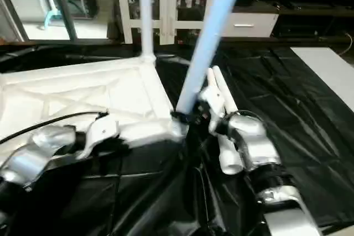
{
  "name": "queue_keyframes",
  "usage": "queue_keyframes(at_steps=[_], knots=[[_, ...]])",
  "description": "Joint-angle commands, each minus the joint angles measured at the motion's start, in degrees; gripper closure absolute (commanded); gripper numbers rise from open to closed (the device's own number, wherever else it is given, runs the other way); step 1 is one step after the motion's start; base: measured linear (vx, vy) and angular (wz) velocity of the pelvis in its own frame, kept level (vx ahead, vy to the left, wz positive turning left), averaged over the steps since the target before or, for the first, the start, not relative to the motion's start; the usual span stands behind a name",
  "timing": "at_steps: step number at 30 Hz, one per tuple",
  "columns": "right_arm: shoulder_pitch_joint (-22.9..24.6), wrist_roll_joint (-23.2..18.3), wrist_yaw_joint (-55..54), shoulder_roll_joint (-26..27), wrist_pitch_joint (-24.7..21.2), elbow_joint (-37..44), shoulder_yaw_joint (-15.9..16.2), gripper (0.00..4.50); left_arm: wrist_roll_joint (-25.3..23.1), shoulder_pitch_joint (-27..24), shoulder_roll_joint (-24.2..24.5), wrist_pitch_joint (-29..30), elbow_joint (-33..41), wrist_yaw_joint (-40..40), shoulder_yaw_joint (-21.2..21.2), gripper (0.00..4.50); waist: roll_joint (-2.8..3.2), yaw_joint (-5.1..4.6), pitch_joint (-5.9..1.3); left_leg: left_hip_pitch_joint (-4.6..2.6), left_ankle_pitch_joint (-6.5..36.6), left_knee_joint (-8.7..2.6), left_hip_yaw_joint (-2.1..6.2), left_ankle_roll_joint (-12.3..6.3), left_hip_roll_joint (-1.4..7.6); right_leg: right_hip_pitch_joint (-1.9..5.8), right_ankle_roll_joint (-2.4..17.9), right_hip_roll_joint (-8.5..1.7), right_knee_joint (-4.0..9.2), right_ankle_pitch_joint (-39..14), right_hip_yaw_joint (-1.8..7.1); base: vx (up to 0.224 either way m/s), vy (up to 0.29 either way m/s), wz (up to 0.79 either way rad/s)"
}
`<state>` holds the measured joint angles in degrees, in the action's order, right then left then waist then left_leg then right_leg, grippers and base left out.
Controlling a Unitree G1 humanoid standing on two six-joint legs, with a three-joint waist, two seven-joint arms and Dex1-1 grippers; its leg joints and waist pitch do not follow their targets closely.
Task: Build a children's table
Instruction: Insert table leg to table base
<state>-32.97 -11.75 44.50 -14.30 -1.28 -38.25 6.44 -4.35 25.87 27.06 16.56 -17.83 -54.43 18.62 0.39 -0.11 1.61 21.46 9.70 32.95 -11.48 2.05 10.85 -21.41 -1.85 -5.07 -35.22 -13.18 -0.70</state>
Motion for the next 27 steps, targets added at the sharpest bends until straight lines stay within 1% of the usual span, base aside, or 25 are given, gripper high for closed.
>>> queue_keyframes(at_steps=[1,2,3,4,5,6,7,8,9,10,11,12,13,14,15,16,17,18,20,22,23,24,25,26,27], knots=[[2.59,5.11,-5.26,2.76,-8.07,-9.0,4.06,2.66,0.93,2.67,-4.0,2.23,1.84,2.68,1.58,4.5,0.31,-0.66,-0.98,-1.73,30.65,-4.97,2.03,5.76,1.99,-1.33,9.54,-2.09,6.0,-24.23,1.26,0.0,0.0,0.0],[1.18,5.52,-8.63,4.27,-9.1,-11.06,4.0,2.66,0.89,3.76,-5.92,4.33,1.54,4.51,1.26,4.5,0.36,-0.81,-1.03,-1.64,30.33,-4.92,1.97,5.54,1.98,-1.26,9.42,-2.08,6.1,-23.8,1.26,0.0,0.0,0.0],[-0.85,6.08,-13.92,6.39,-10.53,-13.91,3.69,2.66,0.62,5.36,-8.71,7.34,0.83,7.18,0.77,4.5,0.39,-1.01,-1.07,-1.67,29.81,-4.81,1.84,5.36,1.95,-1.41,9.88,-2.02,6.13,-22.54,1.31,0.0,0.0,0.0],[-1.67,6.34,-16.4,7.41,-11.28,-14.95,3.46,2.66,0.35,6.09,-10.11,9.07,0.5,8.58,0.41,4.5,0.43,-1.14,-1.02,-1.63,29.43,-4.82,1.8,5.42,1.9,-1.46,10.15,-1.96,6.05,-22.11,1.32,0.0,0.0,0.0],[-3.14,6.39,-20.7,9.42,-11.63,-16.94,2.67,2.66,-0.36,7.66,-13.06,12.52,-0.59,12.84,-0.75,4.5,0.36,-1.12,-1.17,-1.7,28.98,-4.74,1.8,5.44,1.88,-1.37,10.34,-1.93,6.11,-21.53,1.22,0.0,0.0,0.0],[-3.33,6.39,-21.56,9.75,-11.61,-17.22,2.42,2.66,-0.41,7.89,-13.44,12.82,-0.75,13.25,-0.86,4.5,0.38,-1.24,-1.1,-1.69,28.64,-4.69,1.67,5.24,1.88,-1.42,10.57,-1.92,6.12,-20.7,1.28,0.0,0.0,0.0],[-3.85,6.37,-23.88,10.65,-11.55,-17.97,1.71,2.66,-0.55,8.49,-14.44,13.58,-1.16,14.26,-1.14,4.5,0.46,-1.06,-1.16,-1.71,28.29,-4.69,1.69,5.22,1.94,-1.39,10.44,-1.98,6.14,-20.23,1.28,0.0,0.0,0.0],[-4.87,6.01,-28.6,12.62,-11.32,-19.45,0.08,2.66,-0.27,9.68,-16.58,15.03,-1.76,16.0,-1.8,4.5,0.1,-1.21,-1.25,-1.3,27.32,-4.79,1.65,4.85,1.84,-1.07,10.09,-1.84,6.02,-18.62,1.2,0.0,0.0,0.0],[-4.87,6.01,-28.6,12.62,-11.32,-19.45,0.08,2.66,-0.27,9.68,-16.58,15.03,-1.76,16.0,-1.8,4.5,0.23,-1.18,-1.3,-1.39,27.12,-4.79,1.63,4.77,1.82,-1.14,10.08,-1.78,5.98,-18.02,1.21,0.0,0.0,0.0],[-5.37,5.22,-30.38,13.92,-11.28,-20.19,-1.15,2.66,-0.1,10.19,-17.59,16.04,-1.77,16.76,-2.14,4.5,0.12,-1.12,-1.42,-1.35,26.71,-4.79,1.68,4.65,1.88,-0.98,10.1,-1.78,5.91,-17.04,1.14,0.0,0.0,0.0],[-5.8,4.28,-31.5,15.02,-11.68,-20.68,-2.3,2.66,-0.09,10.51,-18.18,16.86,-1.62,17.4,-2.38,4.5,0.24,-1.19,-1.41,-1.18,26.01,-4.86,1.64,4.38,1.88,-0.87,10.18,-1.72,5.74,-15.22,1.13,0.0,0.0,0.0],[-6.25,4.0,-32.48,15.99,-10.93,-20.77,-3.07,2.66,-0.19,10.58,-18.18,17.75,-1.23,18.35,-2.92,4.5,-0.09,-1.25,-1.48,-1.1,25.53,-4.84,1.55,4.04,1.88,-0.75,10.15,-1.61,5.74,-13.98,1.07,0.0,0.0,0.0],[-6.29,3.91,-32.61,16.11,-10.81,-20.76,-3.21,2.66,-0.22,10.55,-18.1,17.83,-1.16,18.43,-2.99,4.5,0.04,-1.24,-1.54,-1.03,24.99,-4.77,1.55,3.87,1.86,-0.7,10.27,-1.68,5.61,-13.13,1.14,0.0,0.0,0.0],[-6.38,3.78,-32.91,16.3,-10.49,-20.73,-3.46,2.66,-0.27,10.44,-17.89,17.97,-1.01,18.58,-3.14,4.5,0.11,-1.26,-1.75,-0.73,23.02,-4.74,1.59,3.52,1.83,-0.3,10.48,-1.69,5.41,-10.63,1.07,0.0,0.0,0.0],[-6.64,3.22,-33.33,16.64,-9.96,-20.94,-4.42,2.66,-0.37,10.28,-17.66,18.23,-0.9,18.79,-3.47,4.5,0.17,-1.18,-1.79,-0.71,22.06,-4.73,1.48,3.32,1.88,-0.34,10.68,-1.61,5.38,-9.07,1.08,0.0,0.0,0.0],[-6.86,2.75,-33.65,16.88,-9.69,-21.18,-5.17,2.66,-0.45,10.2,-17.55,18.43,-0.84,18.91,-3.66,4.5,0.09,-1.23,-1.82,-0.5,19.97,-4.59,1.33,2.78,1.88,-0.19,11.24,-1.55,5.07,-5.79,1.1,0.0,0.0,0.0],[-7.09,2.17,-32.99,17.17,-8.87,-21.2,-6.02,2.66,-0.5,9.9,-17.16,18.59,-0.45,18.77,-3.87,4.5,-0.05,-1.16,-1.79,-0.4,18.78,-4.57,1.24,2.22,1.9,-0.05,11.67,-1.55,4.99,-4.29,1.02,0.0,0.0,0.0],[-7.24,1.61,-31.52,17.27,-8.11,-20.9,-6.56,2.66,-0.37,9.45,-16.51,18.12,0.09,17.98,-3.83,4.5,0.03,-1.11,-1.68,-0.41,19.05,-4.6,1.19,1.89,1.93,-0.08,11.95,-1.67,5.03,-4.76,1.03,0.0,0.0,0.0],[-7.48,0.91,-27.94,17.01,-8.28,-19.92,-7.0,2.66,0.03,8.26,-14.75,16.55,1.46,15.22,-3.16,4.5,0.21,-1.09,-1.6,-0.52,20.27,-4.65,1.21,1.99,1.97,-0.16,11.86,-1.71,5.21,-7.14,1.04,0.0,0.0,0.0],[-7.53,0.66,-25.78,16.72,-8.57,-19.23,-7.29,2.66,0.04,7.54,-13.58,15.76,2.19,13.82,-2.67,4.5,0.13,-1.25,-1.64,-0.33,20.44,-4.7,1.29,1.84,2.04,-0.04,11.79,-1.78,5.22,-7.57,1.08,0.0,0.0,0.0],[-7.36,0.71,-20.8,15.41,-9.68,-17.52,-6.53,2.66,0.64,5.66,-10.5,11.41,4.1,8.69,-1.0,4.5,0.35,-1.53,-1.67,0.04,19.16,-4.78,1.39,1.72,2.01,0.3,11.94,-1.74,4.98,-5.75,1.04,0.0,0.0,0.0],[-7.13,0.8,-18.19,14.51,-10.3,-16.56,-5.79,2.66,0.94,4.71,-8.89,8.89,5.04,6.06,-0.17,4.5,0.32,-1.4,-1.68,0.04,18.53,-4.74,1.49,1.4,2.01,0.37,12.03,-1.77,5.02,-4.87,1.0,0.0,0.0,0.0],[-6.37,1.06,-11.72,12.0,-11.87,-14.04,-3.63,2.66,1.43,2.37,-4.81,1.5,7.23,-0.23,1.84,4.5,0.33,-1.4,-1.66,0.22,18.18,-4.69,1.55,0.91,1.9,0.49,11.9,-1.69,5.06,-4.29,0.96,0.0,0.0,0.0],[-5.97,1.32,-8.46,10.72,-12.79,-12.85,-2.69,2.66,2.03,1.28,-2.92,-1.96,8.09,-3.7,2.6,4.5,0.32,-1.7,-1.68,0.42,17.23,-4.71,1.54,0.16,2.07,0.87,12.23,-1.72,4.84,-2.24,1.0,0.0,0.0,0.0],[-5.3,1.6,-3.91,8.68,-13.74,-11.24,-1.13,2.66,1.58,0.82,-0.89,-3.95,7.91,-5.57,3.13,4.5,0.6,-1.64,-1.73,0.35,16.58,-4.62,1.64,-0.05,2.05,0.86,12.48,-1.71,4.68,-0.93,0.98,0.0,0.0,0.0]])
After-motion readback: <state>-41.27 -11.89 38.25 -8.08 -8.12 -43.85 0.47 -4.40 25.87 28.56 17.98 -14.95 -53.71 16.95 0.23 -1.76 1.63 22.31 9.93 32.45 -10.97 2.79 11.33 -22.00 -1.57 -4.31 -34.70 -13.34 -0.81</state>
